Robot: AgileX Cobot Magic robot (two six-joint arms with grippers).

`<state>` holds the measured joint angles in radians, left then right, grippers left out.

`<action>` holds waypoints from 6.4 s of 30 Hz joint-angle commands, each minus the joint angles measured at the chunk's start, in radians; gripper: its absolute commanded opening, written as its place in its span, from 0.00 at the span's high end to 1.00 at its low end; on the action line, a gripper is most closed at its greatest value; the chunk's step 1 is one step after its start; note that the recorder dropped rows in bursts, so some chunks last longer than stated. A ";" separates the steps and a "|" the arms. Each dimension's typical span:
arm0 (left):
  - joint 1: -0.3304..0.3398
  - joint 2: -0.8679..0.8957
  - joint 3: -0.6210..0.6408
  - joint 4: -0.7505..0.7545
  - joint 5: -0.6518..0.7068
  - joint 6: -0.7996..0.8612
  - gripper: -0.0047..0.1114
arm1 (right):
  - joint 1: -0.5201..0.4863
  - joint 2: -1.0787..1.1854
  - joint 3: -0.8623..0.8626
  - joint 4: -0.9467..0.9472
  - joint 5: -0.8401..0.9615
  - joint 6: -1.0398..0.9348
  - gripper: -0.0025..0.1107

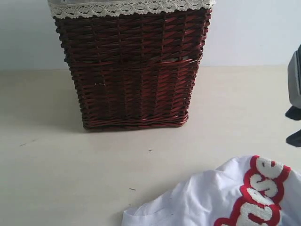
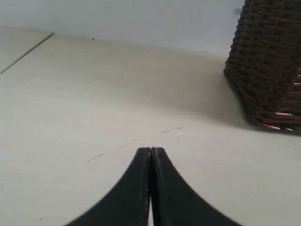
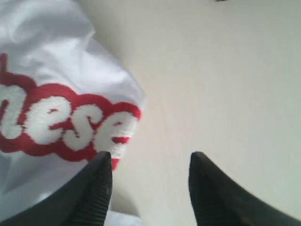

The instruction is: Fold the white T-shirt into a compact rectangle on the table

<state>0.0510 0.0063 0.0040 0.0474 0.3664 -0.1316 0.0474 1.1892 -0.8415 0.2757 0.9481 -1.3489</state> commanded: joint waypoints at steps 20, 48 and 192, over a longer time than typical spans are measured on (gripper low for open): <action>-0.003 -0.006 -0.004 0.000 -0.013 -0.002 0.96 | -0.142 0.547 -0.003 -0.212 0.225 0.140 0.55; -0.003 -0.006 -0.004 0.000 -0.013 -0.002 0.96 | -0.142 0.417 -0.003 -0.251 -0.677 0.536 0.98; -0.003 -0.006 -0.004 0.000 -0.013 0.000 0.96 | 0.209 0.531 0.117 -0.468 -0.525 0.724 0.98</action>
<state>0.0510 0.0063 0.0040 0.0474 0.3664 -0.1316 0.2658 1.6590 -0.7240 -0.1738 0.4699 -0.6395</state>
